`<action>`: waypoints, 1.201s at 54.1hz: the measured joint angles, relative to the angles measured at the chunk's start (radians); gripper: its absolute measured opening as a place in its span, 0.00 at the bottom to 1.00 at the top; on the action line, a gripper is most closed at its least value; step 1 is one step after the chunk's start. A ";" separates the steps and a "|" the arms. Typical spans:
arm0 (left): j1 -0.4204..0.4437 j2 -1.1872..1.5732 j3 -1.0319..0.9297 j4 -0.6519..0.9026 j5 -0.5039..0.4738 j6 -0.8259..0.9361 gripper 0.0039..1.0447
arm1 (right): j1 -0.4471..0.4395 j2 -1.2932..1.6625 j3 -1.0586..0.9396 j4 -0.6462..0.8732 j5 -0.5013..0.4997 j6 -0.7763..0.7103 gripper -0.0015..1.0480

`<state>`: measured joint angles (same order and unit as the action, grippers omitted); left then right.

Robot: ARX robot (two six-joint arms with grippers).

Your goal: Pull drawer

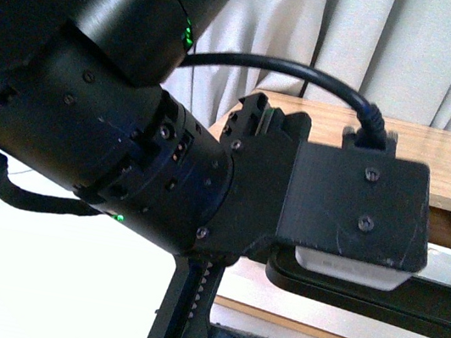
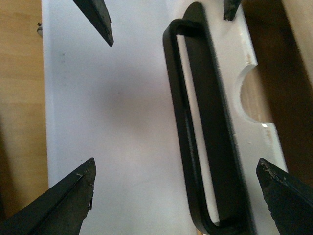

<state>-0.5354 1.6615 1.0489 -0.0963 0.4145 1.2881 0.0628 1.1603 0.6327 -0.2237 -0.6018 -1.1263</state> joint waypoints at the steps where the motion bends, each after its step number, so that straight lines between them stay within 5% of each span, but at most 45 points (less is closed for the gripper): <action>1: 0.002 -0.002 0.000 0.004 0.003 -0.004 0.94 | -0.002 -0.004 0.000 0.003 -0.001 0.003 0.91; 18: 0.107 -0.039 -0.003 0.231 0.022 -0.231 0.94 | -0.088 -0.151 -0.039 0.190 -0.060 0.146 0.91; 31: 0.189 -0.160 -0.185 0.535 0.050 -0.432 0.94 | -0.184 -0.279 -0.149 0.467 -0.122 0.426 0.91; 45: 0.321 -0.293 -0.388 0.744 -0.113 -0.729 0.94 | -0.209 -0.401 -0.253 0.637 0.025 0.694 0.91; 56: 0.468 -0.471 -0.505 0.670 -0.238 -1.007 0.94 | -0.219 -0.531 -0.331 0.657 0.209 0.869 0.91; 65: 0.534 -0.623 -0.661 0.613 -0.237 -1.177 0.94 | -0.214 -0.636 -0.423 0.661 0.347 0.985 0.91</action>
<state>-0.0013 1.0386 0.3874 0.5171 0.1772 0.1112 -0.1509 0.5243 0.2092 0.4377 -0.2546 -0.1413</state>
